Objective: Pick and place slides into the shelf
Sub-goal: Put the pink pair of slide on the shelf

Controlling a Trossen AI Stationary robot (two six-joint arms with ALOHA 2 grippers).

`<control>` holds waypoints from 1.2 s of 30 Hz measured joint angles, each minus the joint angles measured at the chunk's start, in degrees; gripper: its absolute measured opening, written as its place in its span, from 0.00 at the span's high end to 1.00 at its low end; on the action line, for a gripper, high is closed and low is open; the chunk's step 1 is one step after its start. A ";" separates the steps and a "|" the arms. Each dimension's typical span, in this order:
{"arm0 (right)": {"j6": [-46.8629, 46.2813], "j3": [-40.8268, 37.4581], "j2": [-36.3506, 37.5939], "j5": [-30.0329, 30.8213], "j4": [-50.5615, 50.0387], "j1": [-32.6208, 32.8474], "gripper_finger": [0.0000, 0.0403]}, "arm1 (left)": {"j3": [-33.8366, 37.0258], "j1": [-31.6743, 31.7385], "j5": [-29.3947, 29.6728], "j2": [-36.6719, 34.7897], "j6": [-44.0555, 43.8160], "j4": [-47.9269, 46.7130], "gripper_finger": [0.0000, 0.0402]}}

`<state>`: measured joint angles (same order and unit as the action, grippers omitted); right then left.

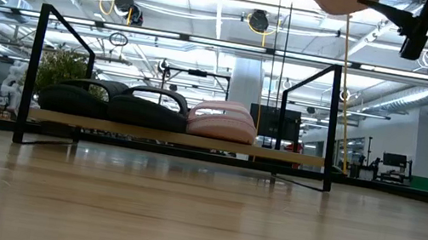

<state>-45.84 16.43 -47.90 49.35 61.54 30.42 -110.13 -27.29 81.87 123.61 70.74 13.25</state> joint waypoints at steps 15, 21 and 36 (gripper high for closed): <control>0.13 0.06 0.00 -0.72 2.10 -5.58 0.40 | 0.00 0.02 -2.97 -0.04 6.65 7.92 1.00; -1.52 0.07 0.00 -3.61 2.75 -7.44 0.69 | 0.00 -0.06 -2.91 -0.03 6.12 7.90 1.00; -1.50 0.07 0.09 -4.53 3.32 -7.92 0.87 | 0.00 -1.33 -3.55 -0.70 9.62 7.99 0.90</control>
<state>-47.34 16.49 -47.81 44.82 64.86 22.50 -110.13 -28.62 78.33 122.91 80.36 21.23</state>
